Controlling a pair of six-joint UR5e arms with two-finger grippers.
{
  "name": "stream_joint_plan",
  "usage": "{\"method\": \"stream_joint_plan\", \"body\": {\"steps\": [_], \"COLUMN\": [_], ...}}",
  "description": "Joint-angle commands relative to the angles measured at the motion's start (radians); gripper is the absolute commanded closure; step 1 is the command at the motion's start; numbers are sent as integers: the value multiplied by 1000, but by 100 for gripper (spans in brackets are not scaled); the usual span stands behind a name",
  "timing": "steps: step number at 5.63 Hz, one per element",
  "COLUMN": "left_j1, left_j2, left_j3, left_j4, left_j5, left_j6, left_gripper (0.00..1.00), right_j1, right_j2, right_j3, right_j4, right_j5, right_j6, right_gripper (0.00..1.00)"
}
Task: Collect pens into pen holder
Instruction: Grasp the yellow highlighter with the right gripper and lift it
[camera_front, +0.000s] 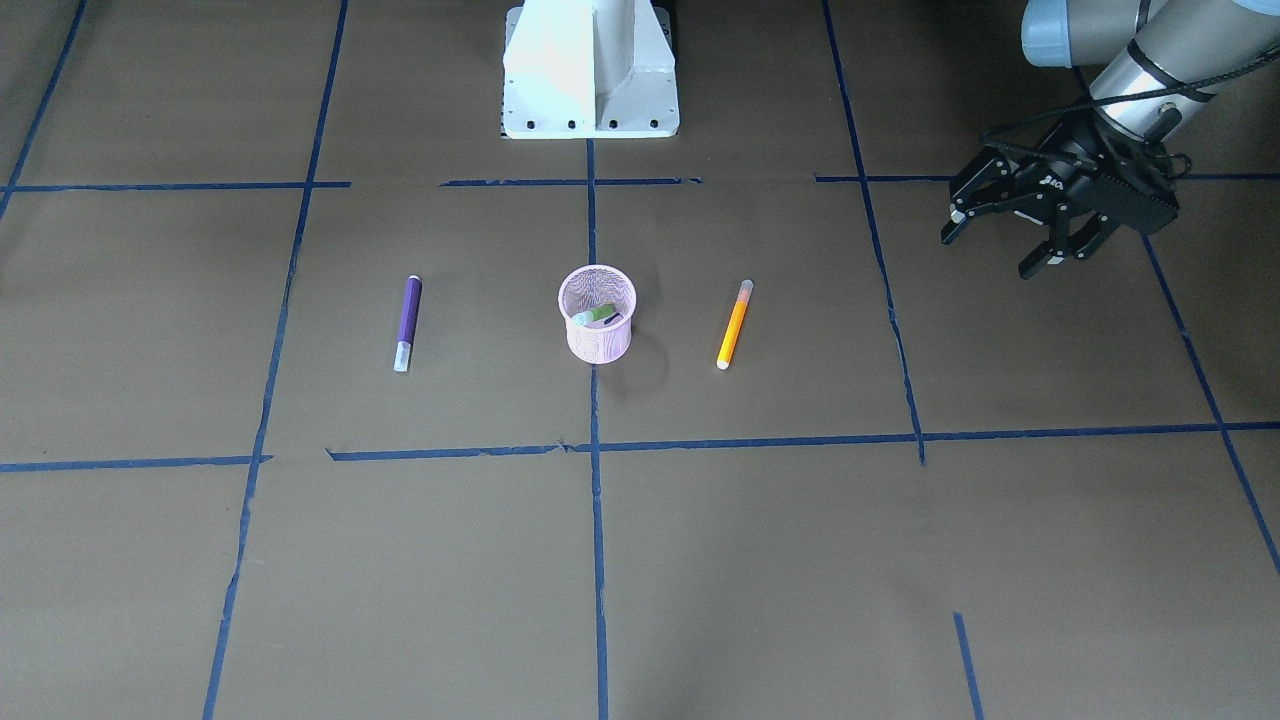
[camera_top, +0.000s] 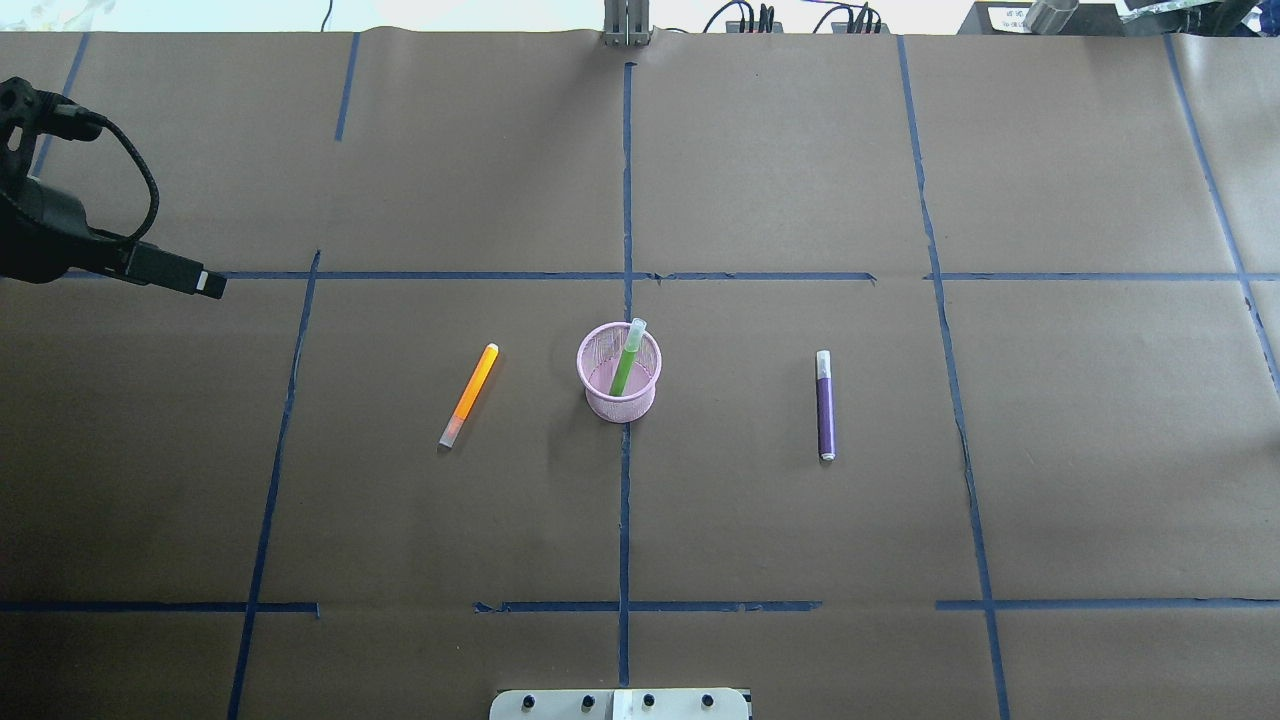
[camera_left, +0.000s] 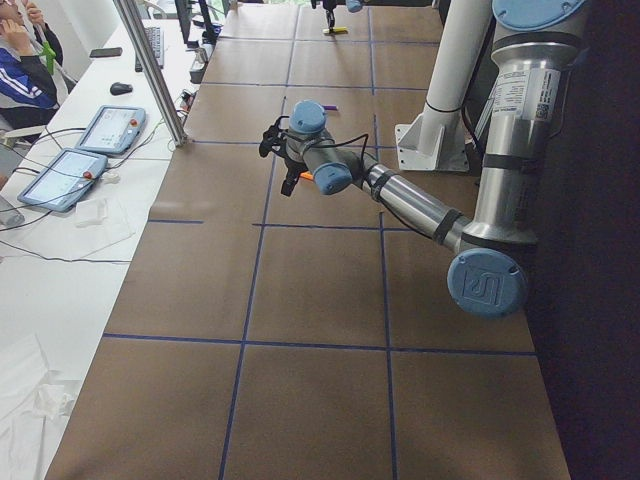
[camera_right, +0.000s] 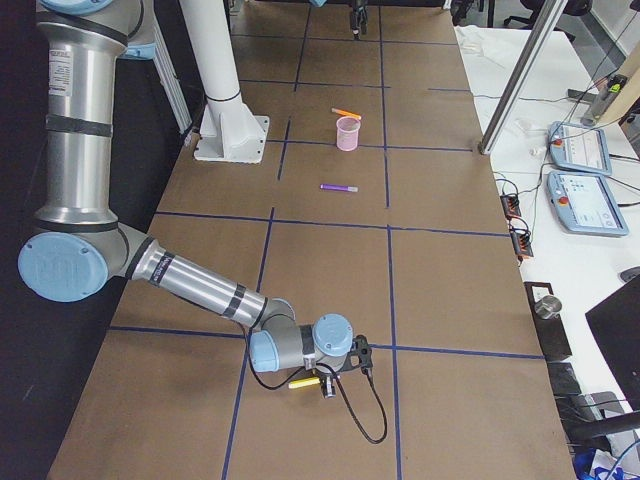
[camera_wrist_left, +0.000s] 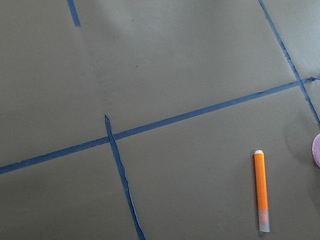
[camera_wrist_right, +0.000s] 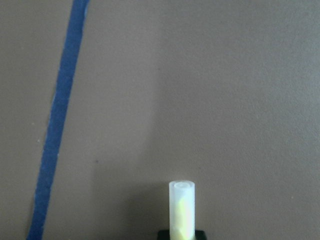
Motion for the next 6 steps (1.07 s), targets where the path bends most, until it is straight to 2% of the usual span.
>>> {"method": "stream_joint_plan", "body": {"steps": [1, 2, 5, 6], "left_j1": [0, 1, 3, 11], "left_j2": [0, -3, -8, -23], "left_j3": [0, -6, -9, 9], "left_j4": [0, 0, 8, 14], "left_j5": [0, 0, 17, 17], "left_j6": [0, 2, 217, 218], "left_gripper": [0, 0, 0, 0], "right_j1": [5, 17, 30, 27], "right_j2": [1, 1, 3, 44], "right_j3": [31, 100, 486, 575], "right_j4": [3, 3, 6, 6], "right_j5": [43, 41, 34, 34], "right_j6": [1, 12, 302, 329], "right_gripper": [100, 100, 100, 100]}}
